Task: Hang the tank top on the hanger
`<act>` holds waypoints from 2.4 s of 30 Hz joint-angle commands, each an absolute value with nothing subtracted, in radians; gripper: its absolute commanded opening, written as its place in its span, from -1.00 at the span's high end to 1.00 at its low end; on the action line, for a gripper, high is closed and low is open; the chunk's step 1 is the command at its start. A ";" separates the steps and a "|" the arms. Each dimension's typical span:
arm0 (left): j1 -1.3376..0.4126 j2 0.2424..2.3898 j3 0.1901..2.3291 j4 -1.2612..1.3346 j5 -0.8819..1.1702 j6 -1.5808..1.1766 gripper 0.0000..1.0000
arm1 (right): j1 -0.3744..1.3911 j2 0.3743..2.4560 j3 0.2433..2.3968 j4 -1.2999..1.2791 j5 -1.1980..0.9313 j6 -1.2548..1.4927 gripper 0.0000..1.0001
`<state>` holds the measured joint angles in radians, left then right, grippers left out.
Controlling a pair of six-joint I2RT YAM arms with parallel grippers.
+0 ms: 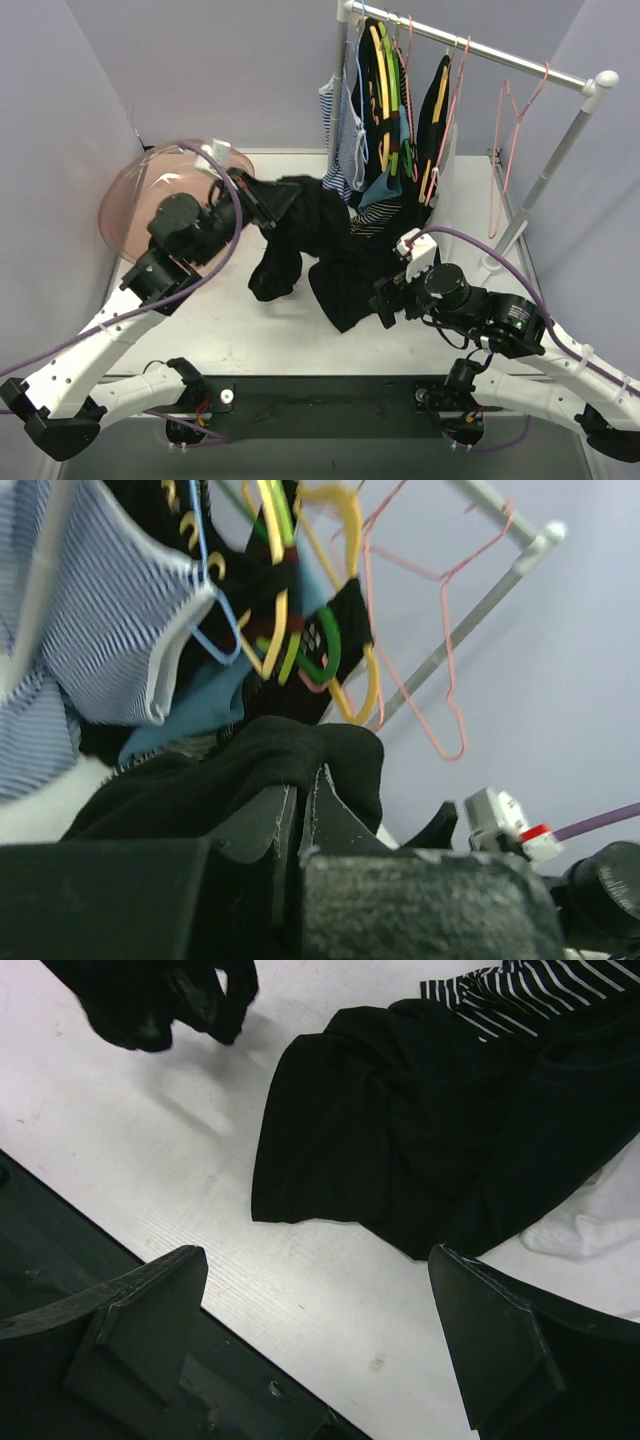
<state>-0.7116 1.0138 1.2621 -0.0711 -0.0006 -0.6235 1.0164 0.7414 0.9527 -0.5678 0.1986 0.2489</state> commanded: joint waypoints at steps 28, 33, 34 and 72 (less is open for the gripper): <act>-0.523 0.663 0.555 -0.571 0.000 -0.676 -0.95 | 1.031 1.514 1.141 -0.200 -0.109 0.409 -0.67; -0.517 0.629 0.512 -0.543 0.012 -0.725 -0.95 | 1.028 1.635 1.207 -0.163 -0.035 0.514 -0.55; -0.517 0.630 0.503 -0.543 0.011 -0.733 -0.95 | 1.026 1.644 1.210 -0.153 -0.022 0.528 -0.54; -0.509 0.664 0.425 -0.486 -0.018 -0.822 -0.94 | 1.003 1.450 1.134 -0.169 -0.075 0.256 1.00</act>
